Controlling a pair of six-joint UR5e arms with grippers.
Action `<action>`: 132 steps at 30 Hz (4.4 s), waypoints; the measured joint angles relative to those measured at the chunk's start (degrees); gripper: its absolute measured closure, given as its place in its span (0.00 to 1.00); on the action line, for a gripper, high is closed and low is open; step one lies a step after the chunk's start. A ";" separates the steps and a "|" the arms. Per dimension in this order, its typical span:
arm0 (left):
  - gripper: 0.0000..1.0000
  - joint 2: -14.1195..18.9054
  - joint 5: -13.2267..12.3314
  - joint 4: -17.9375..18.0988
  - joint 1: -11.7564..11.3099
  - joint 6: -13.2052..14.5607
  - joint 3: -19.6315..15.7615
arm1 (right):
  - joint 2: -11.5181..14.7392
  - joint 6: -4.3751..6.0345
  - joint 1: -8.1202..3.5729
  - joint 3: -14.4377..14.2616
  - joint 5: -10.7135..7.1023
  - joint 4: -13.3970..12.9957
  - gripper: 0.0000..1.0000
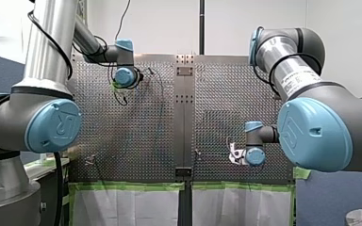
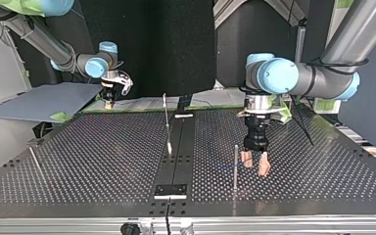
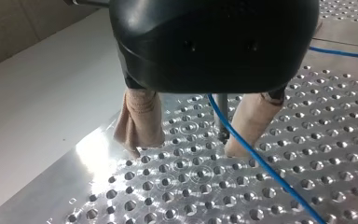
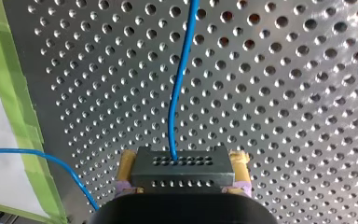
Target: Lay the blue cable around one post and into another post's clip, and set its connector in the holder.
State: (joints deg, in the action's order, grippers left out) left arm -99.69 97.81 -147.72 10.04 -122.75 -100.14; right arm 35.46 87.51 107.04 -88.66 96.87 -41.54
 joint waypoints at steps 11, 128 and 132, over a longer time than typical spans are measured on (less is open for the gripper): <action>0.05 -0.34 0.08 0.14 0.01 0.84 -0.63 | -0.07 1.41 -2.56 -0.18 1.44 2.55 1.00; 0.05 -0.36 -0.91 1.23 -2.72 1.12 -0.39 | 32.74 5.09 -14.37 -6.03 -11.23 14.84 1.00; 0.05 -0.36 -0.91 1.27 -2.72 1.15 -0.39 | 32.72 5.70 -15.35 -5.23 -13.54 14.58 1.00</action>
State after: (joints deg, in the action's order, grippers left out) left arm -100.05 96.89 -146.45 7.32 -121.60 -100.53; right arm 68.18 93.21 91.69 -93.88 83.33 -26.96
